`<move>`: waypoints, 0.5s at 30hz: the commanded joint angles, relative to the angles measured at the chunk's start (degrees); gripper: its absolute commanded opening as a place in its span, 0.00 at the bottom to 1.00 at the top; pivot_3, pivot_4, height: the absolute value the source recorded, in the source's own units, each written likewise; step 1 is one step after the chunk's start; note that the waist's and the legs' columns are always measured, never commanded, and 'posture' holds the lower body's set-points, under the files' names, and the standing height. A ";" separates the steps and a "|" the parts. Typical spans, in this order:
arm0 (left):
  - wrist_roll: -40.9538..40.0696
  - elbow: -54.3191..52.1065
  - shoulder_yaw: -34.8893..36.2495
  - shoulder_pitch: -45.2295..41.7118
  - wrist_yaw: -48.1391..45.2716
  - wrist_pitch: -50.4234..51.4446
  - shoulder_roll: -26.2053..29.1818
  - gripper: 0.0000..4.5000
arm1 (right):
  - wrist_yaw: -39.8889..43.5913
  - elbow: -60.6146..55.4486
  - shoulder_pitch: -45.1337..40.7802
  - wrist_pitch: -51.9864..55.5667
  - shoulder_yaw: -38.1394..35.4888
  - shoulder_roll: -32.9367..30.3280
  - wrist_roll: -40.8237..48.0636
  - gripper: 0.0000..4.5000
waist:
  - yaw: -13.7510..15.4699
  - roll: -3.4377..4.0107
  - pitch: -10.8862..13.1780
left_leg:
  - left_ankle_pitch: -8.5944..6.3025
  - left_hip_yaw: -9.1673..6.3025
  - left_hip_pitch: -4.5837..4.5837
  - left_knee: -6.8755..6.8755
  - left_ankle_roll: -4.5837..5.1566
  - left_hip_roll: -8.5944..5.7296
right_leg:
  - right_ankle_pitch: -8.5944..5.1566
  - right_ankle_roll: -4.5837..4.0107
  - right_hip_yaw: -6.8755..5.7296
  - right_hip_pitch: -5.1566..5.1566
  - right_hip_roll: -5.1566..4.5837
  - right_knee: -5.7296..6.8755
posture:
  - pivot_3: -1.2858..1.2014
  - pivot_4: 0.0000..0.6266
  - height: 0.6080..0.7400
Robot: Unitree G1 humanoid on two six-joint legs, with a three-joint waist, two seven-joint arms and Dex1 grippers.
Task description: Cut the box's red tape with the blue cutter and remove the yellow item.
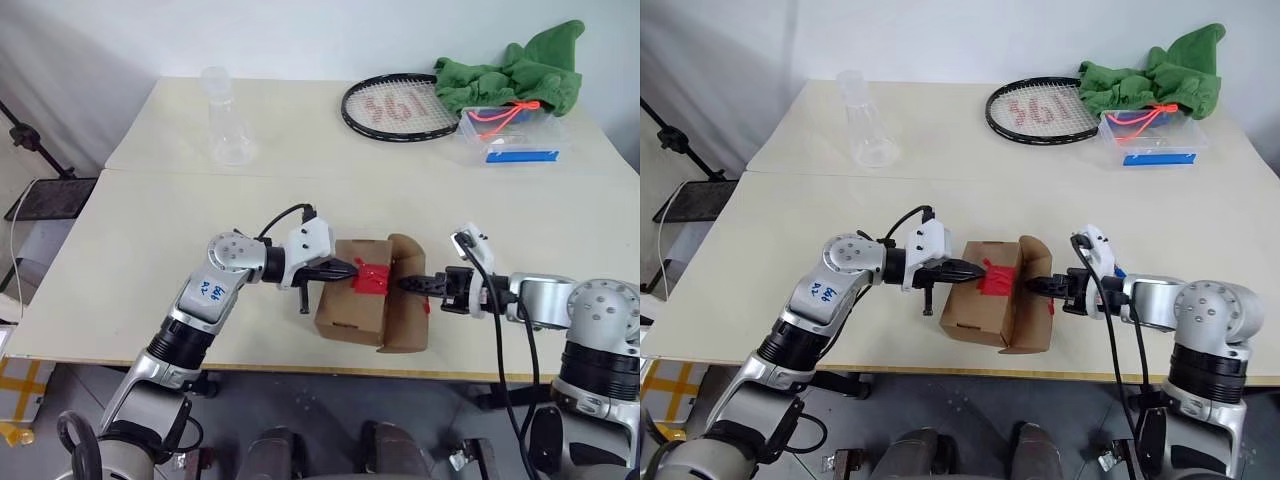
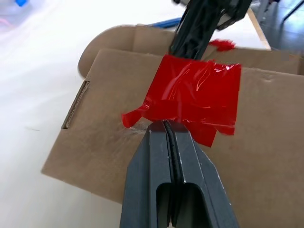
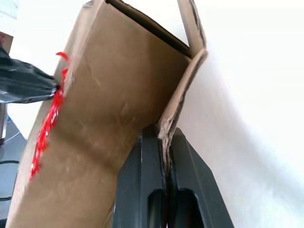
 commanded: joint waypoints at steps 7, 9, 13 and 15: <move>1.59 2.52 -1.63 1.81 2.32 1.54 -2.14 0.00 | -5.70 -2.49 -7.85 0.28 0.28 -7.35 16.29 0.00 | 0.77 0.00 0.07 | 0.01 0.01 -0.03 -0.02 0.05 -0.04 | 0.01 0.01 -0.01 -0.03 -0.01 -0.02 | 0.52 0.24 1.00; 1.24 1.74 -0.94 2.32 3.42 1.78 -2.63 0.00 | -7.51 -1.58 -10.94 0.28 2.36 -10.07 19.15 0.00 | 0.97 0.03 0.13 | 0.02 0.03 -0.04 -0.02 0.06 -0.06 | 0.01 0.01 0.00 -0.04 -0.02 -0.02 | 0.52 0.24 1.00; 1.20 1.23 0.07 3.28 5.37 1.73 -3.17 0.00 | -11.26 0.73 -15.16 0.28 6.27 -13.86 24.25 0.00 | 1.15 -0.14 0.25 | 0.03 0.03 -0.06 -0.04 0.08 -0.05 | 0.01 0.02 -0.02 -0.11 -0.01 -0.02 | 0.52 0.24 1.00; 1.23 0.64 0.90 4.03 6.31 1.78 -3.05 0.00 | -13.23 1.82 -17.20 0.28 8.85 -15.99 26.66 0.00 | 1.23 -0.42 0.42 | 0.03 -0.06 -0.25 -0.05 0.08 -0.04 | 0.01 0.02 -0.09 -0.24 -0.01 0.00 | 0.52 0.24 1.00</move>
